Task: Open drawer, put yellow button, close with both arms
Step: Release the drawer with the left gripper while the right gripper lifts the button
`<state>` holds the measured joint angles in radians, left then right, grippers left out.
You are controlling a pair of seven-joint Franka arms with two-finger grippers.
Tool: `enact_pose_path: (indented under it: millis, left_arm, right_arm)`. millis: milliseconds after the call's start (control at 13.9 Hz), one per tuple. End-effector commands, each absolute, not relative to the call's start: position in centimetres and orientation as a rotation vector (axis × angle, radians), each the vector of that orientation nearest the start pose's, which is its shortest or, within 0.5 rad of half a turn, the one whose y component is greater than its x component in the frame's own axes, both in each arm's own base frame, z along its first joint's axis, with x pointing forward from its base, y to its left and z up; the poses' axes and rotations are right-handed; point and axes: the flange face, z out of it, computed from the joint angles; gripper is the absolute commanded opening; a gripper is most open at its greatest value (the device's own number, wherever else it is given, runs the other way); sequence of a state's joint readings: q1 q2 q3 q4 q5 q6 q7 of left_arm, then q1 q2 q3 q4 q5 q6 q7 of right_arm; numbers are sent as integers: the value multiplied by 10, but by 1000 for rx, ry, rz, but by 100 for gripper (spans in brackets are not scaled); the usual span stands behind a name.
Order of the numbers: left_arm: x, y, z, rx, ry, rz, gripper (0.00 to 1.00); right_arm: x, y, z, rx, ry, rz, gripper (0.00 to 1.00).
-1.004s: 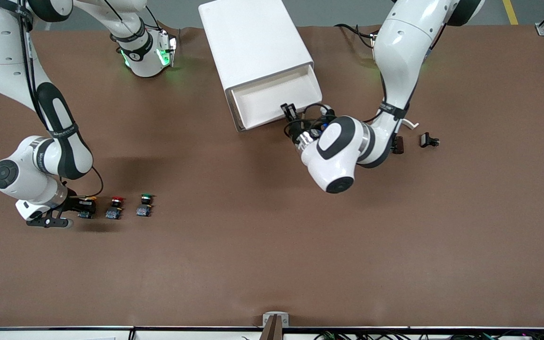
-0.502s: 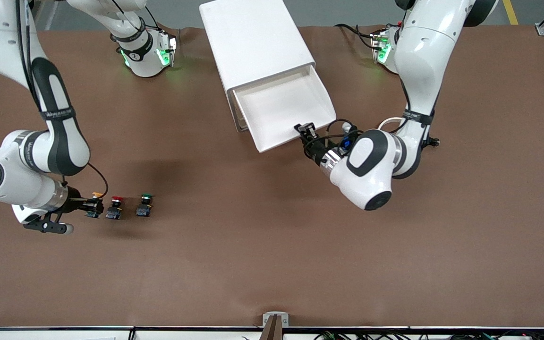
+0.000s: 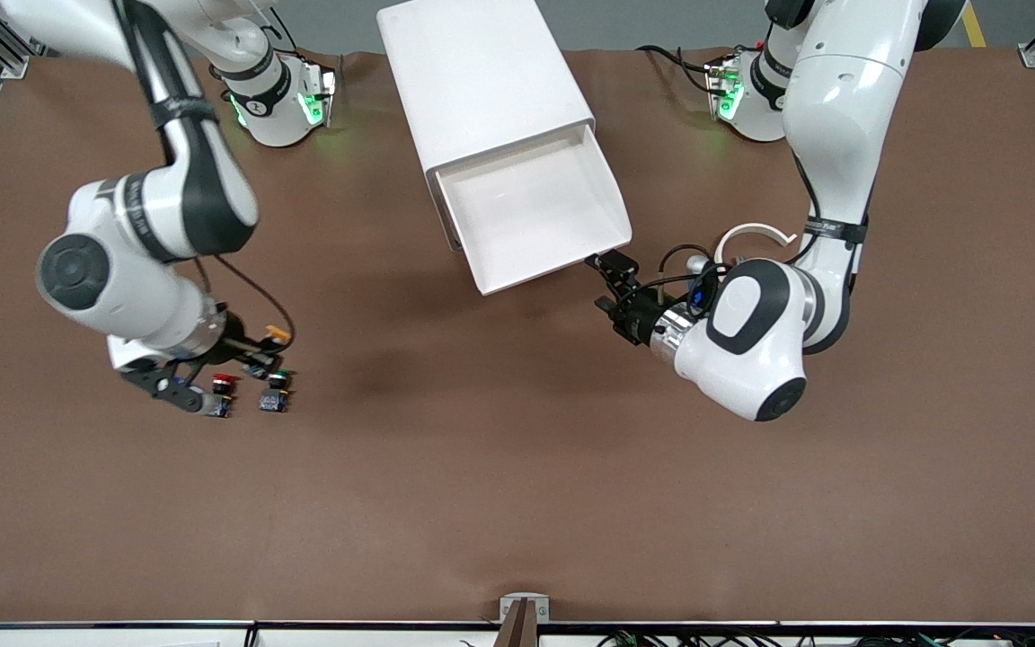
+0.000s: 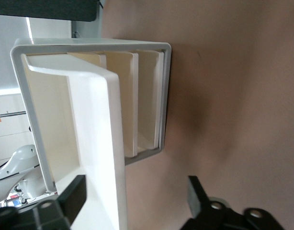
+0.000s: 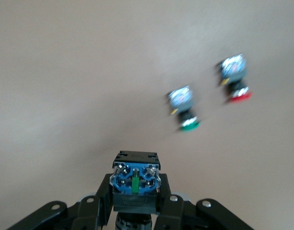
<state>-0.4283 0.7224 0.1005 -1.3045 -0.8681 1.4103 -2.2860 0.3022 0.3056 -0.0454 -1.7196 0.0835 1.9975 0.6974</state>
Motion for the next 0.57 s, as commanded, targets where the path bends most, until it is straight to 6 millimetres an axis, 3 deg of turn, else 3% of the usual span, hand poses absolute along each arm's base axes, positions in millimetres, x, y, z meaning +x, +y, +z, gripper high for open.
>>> enact_pose_path:
  millis: [0, 215, 502]
  left_arm:
    - [631, -285, 338, 1600, 2579, -1492, 100]
    - [652, -229, 365, 1667, 2365, -1437, 100]
    - [665, -185, 369, 1648, 2305, -1403, 100]
  right_arm:
    - [606, 228, 441, -2975, 831, 79, 0]
    - [583, 299, 475, -2933, 922, 56, 0]
    - [534, 392, 490, -2875, 1022, 41, 0]
